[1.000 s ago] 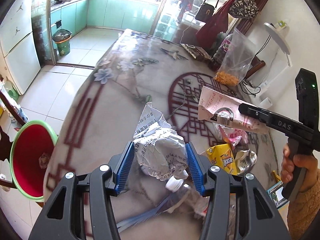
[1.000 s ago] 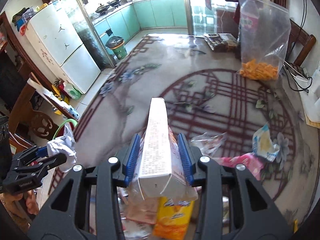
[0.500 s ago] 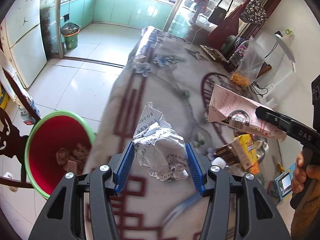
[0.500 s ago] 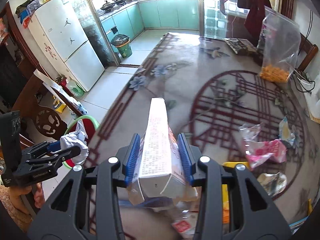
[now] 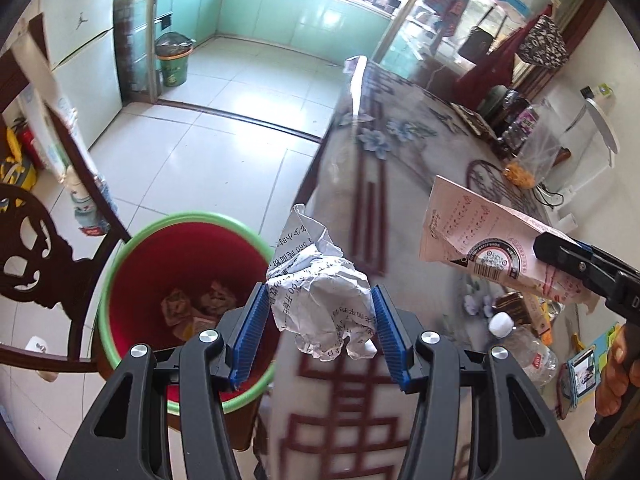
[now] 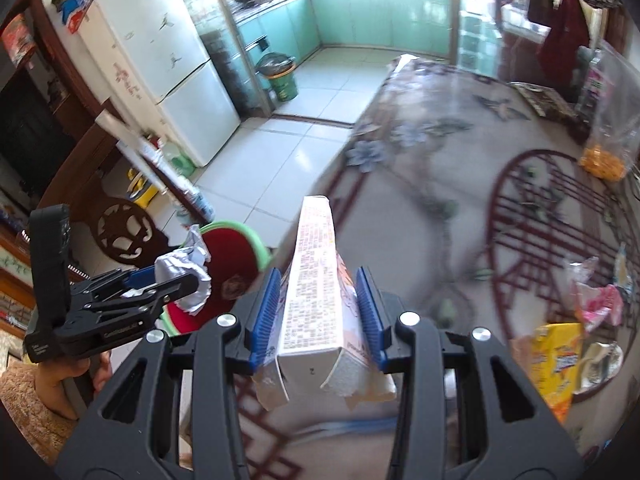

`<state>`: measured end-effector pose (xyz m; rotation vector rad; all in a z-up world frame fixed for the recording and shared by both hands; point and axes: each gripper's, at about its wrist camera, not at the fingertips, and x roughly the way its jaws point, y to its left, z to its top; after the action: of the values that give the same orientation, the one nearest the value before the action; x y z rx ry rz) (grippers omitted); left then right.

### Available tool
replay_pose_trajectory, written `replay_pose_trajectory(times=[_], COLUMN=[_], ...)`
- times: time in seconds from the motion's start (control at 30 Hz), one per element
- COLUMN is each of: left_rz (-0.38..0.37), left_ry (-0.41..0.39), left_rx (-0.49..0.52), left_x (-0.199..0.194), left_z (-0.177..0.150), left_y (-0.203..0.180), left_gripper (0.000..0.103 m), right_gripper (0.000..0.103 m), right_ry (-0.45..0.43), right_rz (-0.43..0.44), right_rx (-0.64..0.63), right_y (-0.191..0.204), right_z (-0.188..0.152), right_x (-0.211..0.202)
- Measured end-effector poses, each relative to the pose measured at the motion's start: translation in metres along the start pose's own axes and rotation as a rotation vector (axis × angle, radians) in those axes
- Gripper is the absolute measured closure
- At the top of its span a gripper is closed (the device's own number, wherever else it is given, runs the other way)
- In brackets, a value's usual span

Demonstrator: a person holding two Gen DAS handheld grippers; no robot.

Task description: Collect trash

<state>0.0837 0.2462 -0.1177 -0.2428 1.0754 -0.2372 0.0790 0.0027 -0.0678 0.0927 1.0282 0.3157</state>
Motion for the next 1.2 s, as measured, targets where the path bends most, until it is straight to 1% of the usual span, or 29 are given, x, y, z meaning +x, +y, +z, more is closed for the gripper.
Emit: replay_pose_trajectory(times=[0.27,0.43,0.63,1.03,1.2], left_rz=[0.081,0.110,0.117,0.120,0.128], left_ry=[0.017,0.030,0.035,0.033,0.036], left_rx=[-0.101,-0.142,-0.159,-0.156,-0.155], left_x=[0.000,0.002,0.003,0.006,0.006], left_z=[-0.010,-0.014,-0.015,-0.011,-0.011], left_y=[0.064,0.093,0.107,0.112,0.112], left_gripper=[0.053,0.053,0.053,0.052,0.052], right_gripper=[0.064,0.064,0.064,0.064,0.063], right_ry=[0.095,0.144,0.179,0.207,0.204], right_rz=[0.097,0.135,0.151,0.159,0.168], right_rx=[-0.072,-0.105,-0.140,-0.143,-0.146], right_y=[0.061,0.087,0.106,0.113,0.116], right_z=[0.003,0.004,0.004,0.002,0.001], right_x=[0.046,0.068,0.084,0.093,0.093])
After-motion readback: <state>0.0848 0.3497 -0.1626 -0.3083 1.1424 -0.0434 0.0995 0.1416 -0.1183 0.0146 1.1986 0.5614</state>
